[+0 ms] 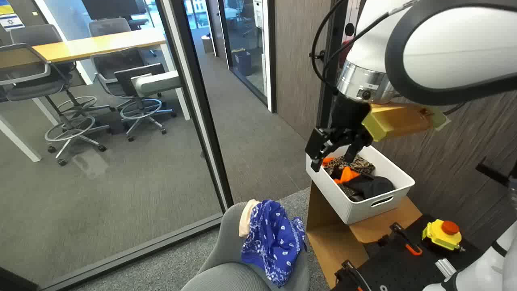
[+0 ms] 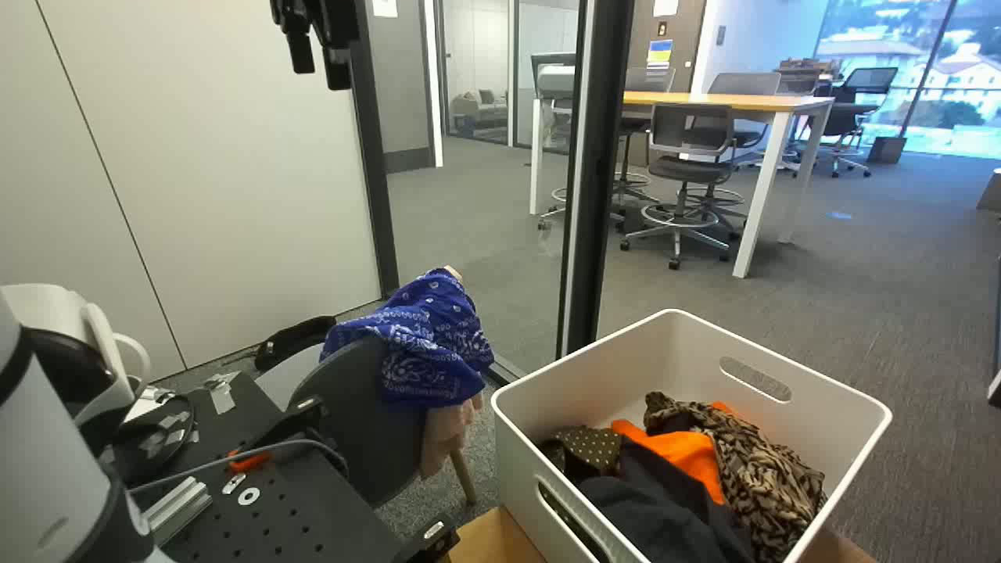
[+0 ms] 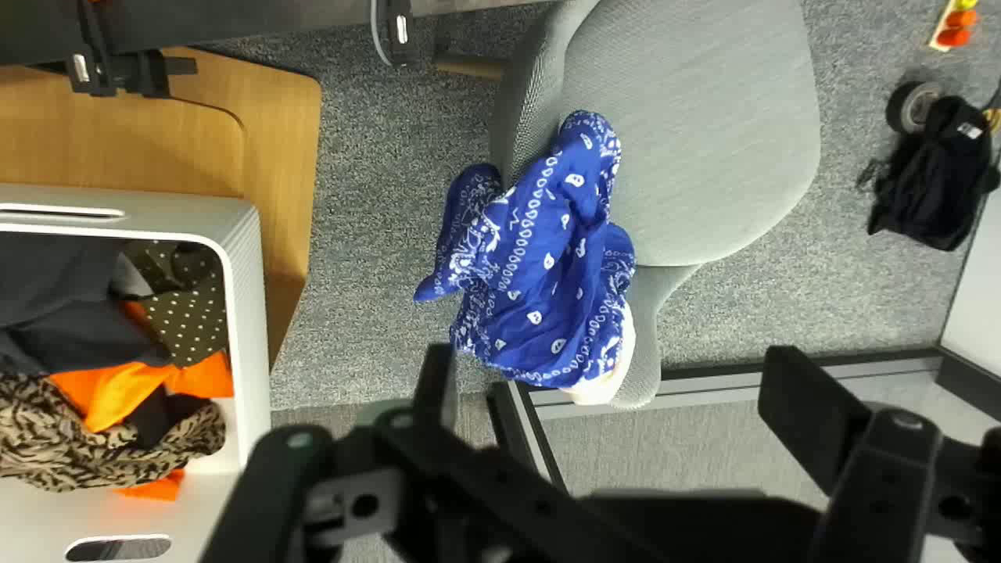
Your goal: Remove the clothes from the chair and put them in the basket
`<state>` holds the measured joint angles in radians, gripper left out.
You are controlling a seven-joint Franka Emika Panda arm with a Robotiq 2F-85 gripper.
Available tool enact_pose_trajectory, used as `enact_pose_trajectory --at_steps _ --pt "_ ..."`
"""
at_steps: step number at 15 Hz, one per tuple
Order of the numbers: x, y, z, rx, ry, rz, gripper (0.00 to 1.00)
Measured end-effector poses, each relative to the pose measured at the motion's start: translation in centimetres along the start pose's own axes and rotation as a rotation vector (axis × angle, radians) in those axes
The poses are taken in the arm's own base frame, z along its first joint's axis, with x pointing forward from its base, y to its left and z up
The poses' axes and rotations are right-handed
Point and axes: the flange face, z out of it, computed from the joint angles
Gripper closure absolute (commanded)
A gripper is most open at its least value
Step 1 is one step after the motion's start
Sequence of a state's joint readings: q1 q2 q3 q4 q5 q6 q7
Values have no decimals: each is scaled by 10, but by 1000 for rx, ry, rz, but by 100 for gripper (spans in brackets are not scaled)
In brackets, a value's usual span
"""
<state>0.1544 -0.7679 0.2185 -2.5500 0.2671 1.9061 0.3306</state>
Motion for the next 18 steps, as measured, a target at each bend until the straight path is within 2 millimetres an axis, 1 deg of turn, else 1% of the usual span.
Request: enact_pose_trajectory --at_steps 4,7,9,10,12,15,18 --pt "0 -3 -9 8 21 -5 0" --pt "0 -3 -9 8 21 -5 0" --pt "0 -2 -5 0 10 -6 0" --pt "1 -2 0 -11 -1 -9 0" --pt "5 -4 17 -37 -37 -24 0" --pt "18 -10 52 -79 -92 -70 0" --pt "34 -17 91 -104 -134 -132 0"
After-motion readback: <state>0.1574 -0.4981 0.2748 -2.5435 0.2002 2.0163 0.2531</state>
